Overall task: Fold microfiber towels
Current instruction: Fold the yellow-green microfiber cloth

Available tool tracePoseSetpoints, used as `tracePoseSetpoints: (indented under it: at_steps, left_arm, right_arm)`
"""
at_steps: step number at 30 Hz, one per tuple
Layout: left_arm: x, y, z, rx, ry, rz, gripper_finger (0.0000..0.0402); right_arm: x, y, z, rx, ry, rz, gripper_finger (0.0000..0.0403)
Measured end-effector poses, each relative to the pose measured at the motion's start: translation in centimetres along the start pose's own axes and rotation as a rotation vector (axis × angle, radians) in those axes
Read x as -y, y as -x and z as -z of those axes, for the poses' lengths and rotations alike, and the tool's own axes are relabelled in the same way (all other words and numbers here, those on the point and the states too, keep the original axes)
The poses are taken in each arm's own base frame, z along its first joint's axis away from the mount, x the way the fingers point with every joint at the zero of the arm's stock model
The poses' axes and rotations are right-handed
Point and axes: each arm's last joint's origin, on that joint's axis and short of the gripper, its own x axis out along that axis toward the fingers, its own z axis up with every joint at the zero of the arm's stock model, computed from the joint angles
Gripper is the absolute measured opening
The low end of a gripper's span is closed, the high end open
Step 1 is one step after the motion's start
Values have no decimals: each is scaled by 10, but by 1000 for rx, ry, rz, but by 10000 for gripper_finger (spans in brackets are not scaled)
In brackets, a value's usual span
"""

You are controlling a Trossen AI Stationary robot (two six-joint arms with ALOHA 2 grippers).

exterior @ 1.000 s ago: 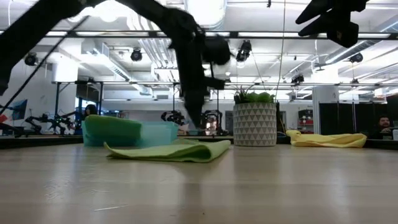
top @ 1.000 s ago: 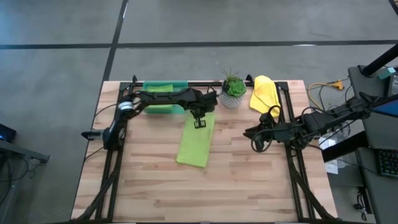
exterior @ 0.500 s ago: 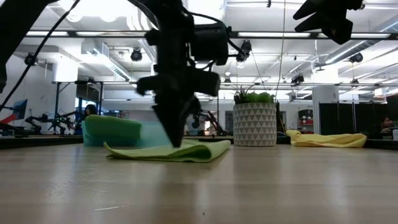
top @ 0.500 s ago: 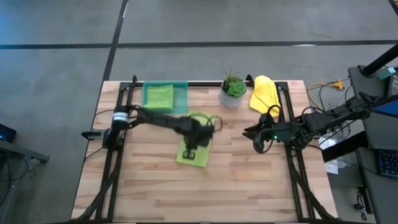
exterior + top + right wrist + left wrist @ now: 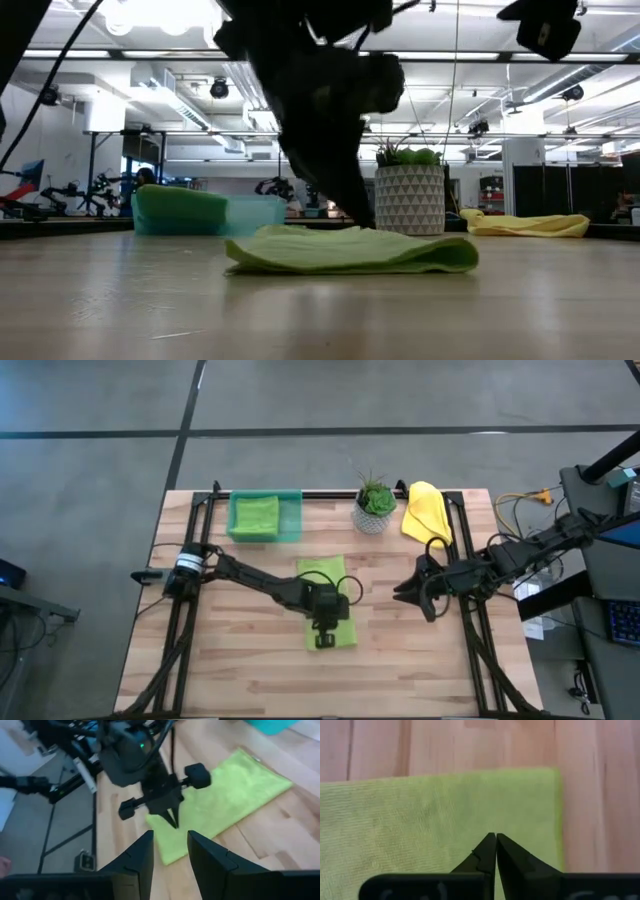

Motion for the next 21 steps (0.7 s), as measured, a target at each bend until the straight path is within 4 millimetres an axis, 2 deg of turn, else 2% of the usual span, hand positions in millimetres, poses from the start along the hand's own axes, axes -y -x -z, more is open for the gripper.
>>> tracePoseSetpoints:
  at_steps: [3, 8, 10, 14, 18, 21]
  left_arm:
    - [3, 16, -8, 44, 60, -23, 0]
    - [25, 66, -18, 170, -45, 10, 0]
    - [41, 78, -11, 161, -89, 32, 0]
    - [80, 91, 17, 111, -159, 78, 0]
    - [123, 94, 45, 67, -103, 157, 0]
    - [141, 95, 57, 69, -118, 197, 0]
  right_arm:
    - [-7, 3, 2, -8, 44, -36, 114]
    - [-15, 7, 7, -30, 112, -82, 114]
    - [-17, 8, 11, -45, 126, -98, 114]
    - [-22, 6, 21, -87, 157, -122, 114]
    - [-23, -2, 31, -124, 187, -97, 114]
    - [-23, -12, 37, -129, 198, -37, 114]
